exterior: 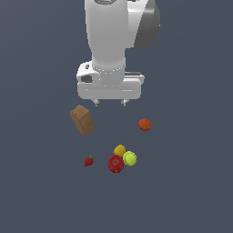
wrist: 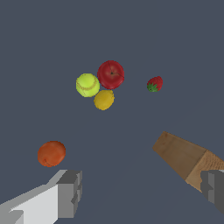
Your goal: Pick up a designated object from a clutter of objects.
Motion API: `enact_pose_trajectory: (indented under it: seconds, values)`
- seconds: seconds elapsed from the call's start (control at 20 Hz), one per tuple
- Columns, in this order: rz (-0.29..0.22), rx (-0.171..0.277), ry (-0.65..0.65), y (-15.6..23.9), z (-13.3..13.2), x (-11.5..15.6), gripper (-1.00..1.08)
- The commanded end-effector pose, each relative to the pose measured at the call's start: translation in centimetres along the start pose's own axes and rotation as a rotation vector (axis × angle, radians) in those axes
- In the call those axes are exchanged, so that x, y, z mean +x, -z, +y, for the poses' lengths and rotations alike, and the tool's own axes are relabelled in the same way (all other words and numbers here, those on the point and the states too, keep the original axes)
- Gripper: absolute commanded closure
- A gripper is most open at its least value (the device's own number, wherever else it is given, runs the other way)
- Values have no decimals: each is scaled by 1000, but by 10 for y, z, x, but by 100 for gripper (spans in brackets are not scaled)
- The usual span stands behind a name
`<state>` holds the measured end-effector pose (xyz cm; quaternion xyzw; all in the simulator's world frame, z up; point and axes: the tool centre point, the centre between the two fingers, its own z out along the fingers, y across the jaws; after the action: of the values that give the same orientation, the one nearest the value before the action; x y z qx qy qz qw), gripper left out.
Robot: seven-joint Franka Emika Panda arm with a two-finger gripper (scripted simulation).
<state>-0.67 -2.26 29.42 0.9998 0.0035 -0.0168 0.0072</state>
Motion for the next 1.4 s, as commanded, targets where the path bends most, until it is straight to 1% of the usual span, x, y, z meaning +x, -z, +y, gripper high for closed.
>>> enact_pose_trajectory:
  seconds: [0.0,0.45,0.8,1.05,1.35]
  values:
    - [0,0,0,0,0,0,-92]
    - [-7,22,11,5,-13,-3,-92]
    - [-6,22,13,5,-13,-2,-92]
    - [-5,18,44,-2,-13,7,-92]
    - [0,10,121,-19,-13,28,-92]
